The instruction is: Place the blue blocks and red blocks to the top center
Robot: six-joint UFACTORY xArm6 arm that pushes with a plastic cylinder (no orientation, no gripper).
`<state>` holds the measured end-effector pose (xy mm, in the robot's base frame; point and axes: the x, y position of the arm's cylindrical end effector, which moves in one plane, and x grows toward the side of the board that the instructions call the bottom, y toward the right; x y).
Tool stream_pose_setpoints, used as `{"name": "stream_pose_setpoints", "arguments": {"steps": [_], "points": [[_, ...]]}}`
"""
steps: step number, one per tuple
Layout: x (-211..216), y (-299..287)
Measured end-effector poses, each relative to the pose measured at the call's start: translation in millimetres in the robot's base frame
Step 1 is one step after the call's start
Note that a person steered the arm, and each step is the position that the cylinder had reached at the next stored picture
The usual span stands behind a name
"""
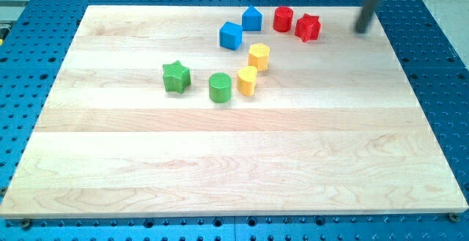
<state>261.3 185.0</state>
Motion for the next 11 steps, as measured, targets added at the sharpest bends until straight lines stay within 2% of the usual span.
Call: {"name": "stream_pose_setpoints", "arguments": {"steps": [1,2,3,4,5,8,9,10,11], "points": [[9.3,-85.4],[38.8,-103.8],[44.0,-53.0],[-8.7,0.4],[-69.3,-9.4],[-69.5,-87.1],[-62.6,-121.9],[1.1,-163.0],[18.2,-160.3]]}}
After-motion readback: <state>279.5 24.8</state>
